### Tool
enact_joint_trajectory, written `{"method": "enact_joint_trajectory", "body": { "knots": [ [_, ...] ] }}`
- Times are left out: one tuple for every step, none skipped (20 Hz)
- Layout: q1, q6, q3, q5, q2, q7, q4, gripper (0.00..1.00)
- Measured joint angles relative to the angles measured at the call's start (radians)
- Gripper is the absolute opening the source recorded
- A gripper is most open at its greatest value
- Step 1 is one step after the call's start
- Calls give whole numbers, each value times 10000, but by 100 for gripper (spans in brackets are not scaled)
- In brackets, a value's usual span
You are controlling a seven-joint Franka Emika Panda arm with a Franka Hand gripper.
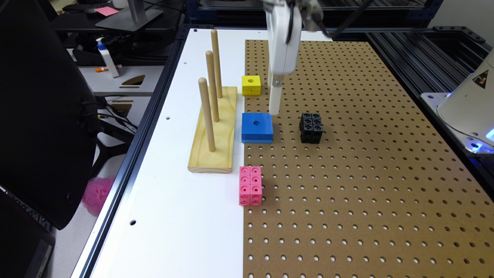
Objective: Pick up blue block.
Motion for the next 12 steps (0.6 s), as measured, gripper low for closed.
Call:
{"method": "enact_joint_trajectory", "body": {
  "knots": [
    [0,164,0,-2,147,0,1,100],
    [0,254,0,-3,225,0,3,100],
    [0,296,0,-3,249,0,4,100],
    [1,304,3,-3,247,0,17,100],
    [1,304,5,-3,247,0,39,100],
    [3,304,10,-3,247,0,76,100],
    [8,304,17,-3,247,0,114,100],
    [11,304,24,-3,248,0,158,100],
    [16,304,28,-3,251,0,207,100],
    [20,304,28,-3,259,0,254,100],
    [22,304,29,-3,280,0,308,100],
    [22,304,29,-3,320,0,367,100]
  ]
}}
